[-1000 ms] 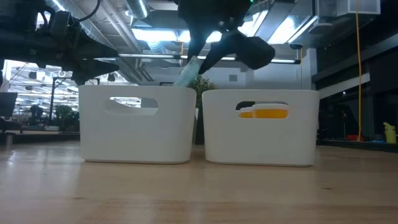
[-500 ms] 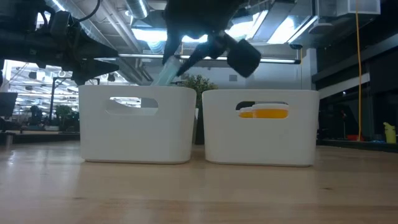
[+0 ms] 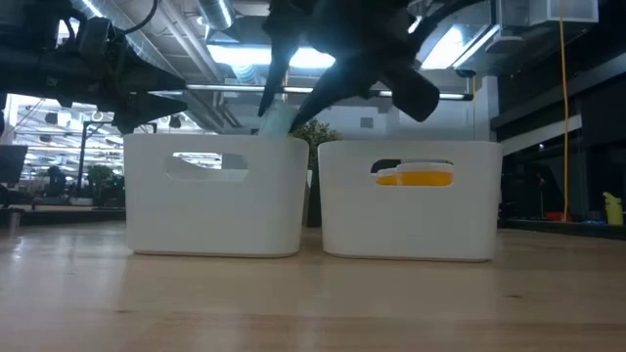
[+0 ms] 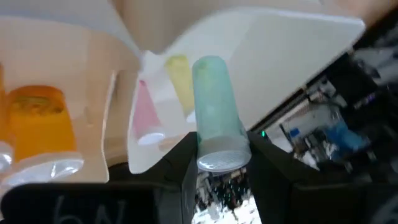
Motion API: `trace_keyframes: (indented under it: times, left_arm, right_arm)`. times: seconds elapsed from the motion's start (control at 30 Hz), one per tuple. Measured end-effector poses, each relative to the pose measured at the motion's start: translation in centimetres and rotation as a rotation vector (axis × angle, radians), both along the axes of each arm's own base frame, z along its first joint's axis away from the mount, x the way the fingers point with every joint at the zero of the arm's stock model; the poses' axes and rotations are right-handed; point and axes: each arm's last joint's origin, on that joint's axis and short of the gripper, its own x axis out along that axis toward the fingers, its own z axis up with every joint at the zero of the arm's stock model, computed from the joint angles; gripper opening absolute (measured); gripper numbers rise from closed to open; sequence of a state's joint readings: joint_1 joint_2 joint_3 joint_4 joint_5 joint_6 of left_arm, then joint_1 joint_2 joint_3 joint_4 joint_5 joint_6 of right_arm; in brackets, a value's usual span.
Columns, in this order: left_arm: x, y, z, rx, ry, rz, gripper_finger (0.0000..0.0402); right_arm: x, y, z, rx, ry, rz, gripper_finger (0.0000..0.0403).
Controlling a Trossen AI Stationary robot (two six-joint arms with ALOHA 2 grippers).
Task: Pick and place medicine bottles into bin by pill shape (circle, oval)
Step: Put the blue tablet bottle into the left white bin
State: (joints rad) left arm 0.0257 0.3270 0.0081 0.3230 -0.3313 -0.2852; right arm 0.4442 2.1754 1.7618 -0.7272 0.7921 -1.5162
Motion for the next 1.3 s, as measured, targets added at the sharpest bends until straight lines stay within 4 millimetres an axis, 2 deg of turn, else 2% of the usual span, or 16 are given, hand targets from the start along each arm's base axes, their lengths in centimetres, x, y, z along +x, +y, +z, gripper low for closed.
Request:
trace_keyframes:
  times: [0.33,0.63,0.93,1.3]
  left_arm:
    - [0.0,0.0,0.0,0.0,0.0,0.0,0.0255]
    - [0.0,0.0,0.0,0.0,-0.001,0.0,0.0255]
    - [0.0,0.0,0.0,0.0,0.001,0.0,0.0255]
    - [0.0,0.0,0.0,0.0,0.001,0.0,0.0255]
  right_arm:
    - [0.1,-0.6,-0.2,0.055,0.059,0.029,0.0117]
    - [0.9,-1.4,-2.2,-0.04,0.153,0.079,0.0117]
    - [1.3,-2.1,-2.7,-0.069,0.167,0.075,0.0118]
    - [1.4,-2.4,-2.8,-0.036,0.17,0.079,0.0157]
